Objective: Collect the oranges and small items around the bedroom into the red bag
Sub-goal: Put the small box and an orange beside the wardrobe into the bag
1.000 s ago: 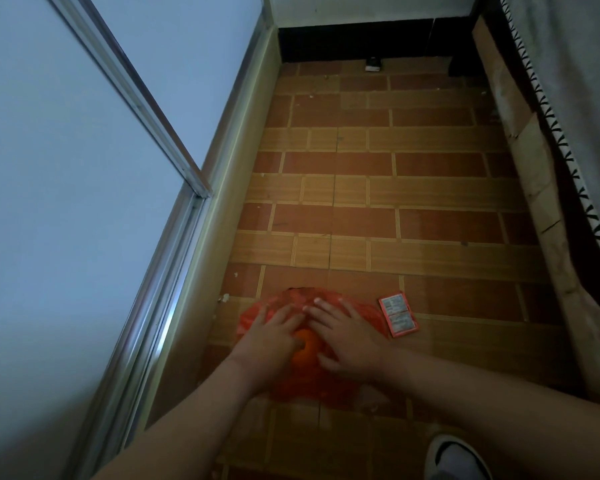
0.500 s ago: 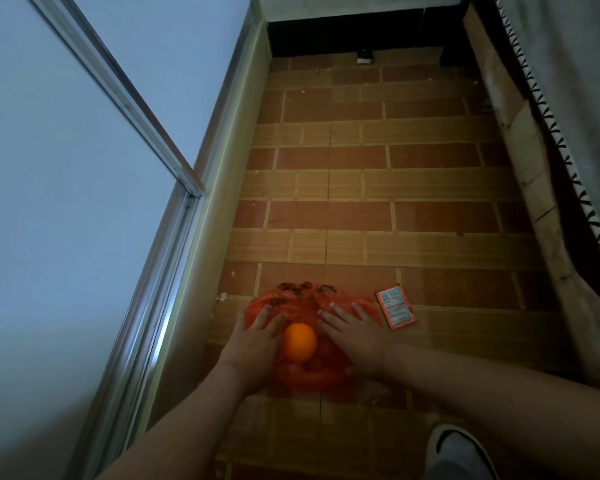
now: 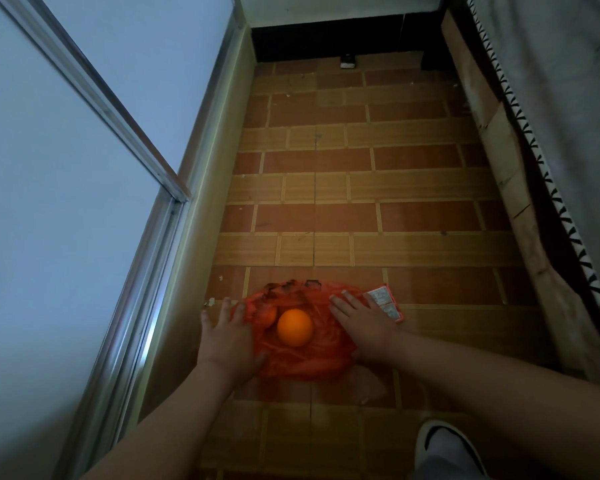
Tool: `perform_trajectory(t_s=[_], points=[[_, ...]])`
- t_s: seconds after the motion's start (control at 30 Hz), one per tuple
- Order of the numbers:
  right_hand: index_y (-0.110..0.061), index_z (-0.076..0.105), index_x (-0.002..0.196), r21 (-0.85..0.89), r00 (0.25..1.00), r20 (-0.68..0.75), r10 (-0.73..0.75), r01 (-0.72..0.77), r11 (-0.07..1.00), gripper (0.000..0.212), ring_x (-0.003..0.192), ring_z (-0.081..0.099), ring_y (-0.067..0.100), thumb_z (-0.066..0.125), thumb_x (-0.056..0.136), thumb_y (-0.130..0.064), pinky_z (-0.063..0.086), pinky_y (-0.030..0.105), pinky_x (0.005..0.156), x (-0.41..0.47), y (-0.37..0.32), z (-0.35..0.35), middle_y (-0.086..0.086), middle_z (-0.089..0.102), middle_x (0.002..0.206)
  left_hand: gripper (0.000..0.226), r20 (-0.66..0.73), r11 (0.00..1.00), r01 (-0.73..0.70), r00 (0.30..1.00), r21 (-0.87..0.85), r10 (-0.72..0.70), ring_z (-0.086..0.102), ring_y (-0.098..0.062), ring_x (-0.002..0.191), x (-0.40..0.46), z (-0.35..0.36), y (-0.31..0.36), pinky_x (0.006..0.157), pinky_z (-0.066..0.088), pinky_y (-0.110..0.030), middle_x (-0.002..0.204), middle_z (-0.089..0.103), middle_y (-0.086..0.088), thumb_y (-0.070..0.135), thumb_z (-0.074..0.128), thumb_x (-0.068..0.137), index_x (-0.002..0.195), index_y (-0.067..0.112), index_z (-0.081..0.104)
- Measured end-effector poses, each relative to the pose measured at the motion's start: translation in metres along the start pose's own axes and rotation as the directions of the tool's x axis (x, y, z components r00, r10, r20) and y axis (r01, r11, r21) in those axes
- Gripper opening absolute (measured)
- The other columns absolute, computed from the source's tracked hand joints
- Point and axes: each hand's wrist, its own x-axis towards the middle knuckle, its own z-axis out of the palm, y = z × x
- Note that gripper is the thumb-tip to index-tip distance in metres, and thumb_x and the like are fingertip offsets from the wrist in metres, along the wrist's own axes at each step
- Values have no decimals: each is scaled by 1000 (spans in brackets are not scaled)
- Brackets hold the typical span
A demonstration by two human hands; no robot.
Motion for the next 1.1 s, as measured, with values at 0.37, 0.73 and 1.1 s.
perform_trajectory(t_s=[0.37, 0.73, 1.1], points=[[-15, -2, 164, 183, 943, -221, 248, -209, 961, 111, 159, -2, 29, 76, 87, -32, 6, 55, 128, -9, 16, -34, 4, -8, 173, 75, -205, 979, -152, 971, -133, 123, -1, -33, 160, 11, -16, 33, 125, 8, -64, 174, 5, -4, 67, 43, 96, 161, 34, 24], [-30, 34, 158, 329, 934, -291, 208, -106, 938, 82, 158, 13, 25, 69, 84, -31, 19, 54, 125, -26, 60, -22, 0, 15, 171, 67, -309, 955, -210, 941, -211, 139, 4, -32, 160, 22, -26, 47, 125, 13, -63, 174, 9, -2, 67, 41, 97, 157, 36, 35], [-19, 47, 148, 508, 880, -106, 463, -353, 786, 77, 142, 41, 29, 80, 81, -36, 39, 35, 113, -51, 94, 4, 5, 38, 158, 56, -479, 901, -364, 850, -237, 217, 27, -27, 155, 31, -29, 46, 121, 25, -61, 165, 35, 1, 55, 54, 90, 143, 39, 54]])
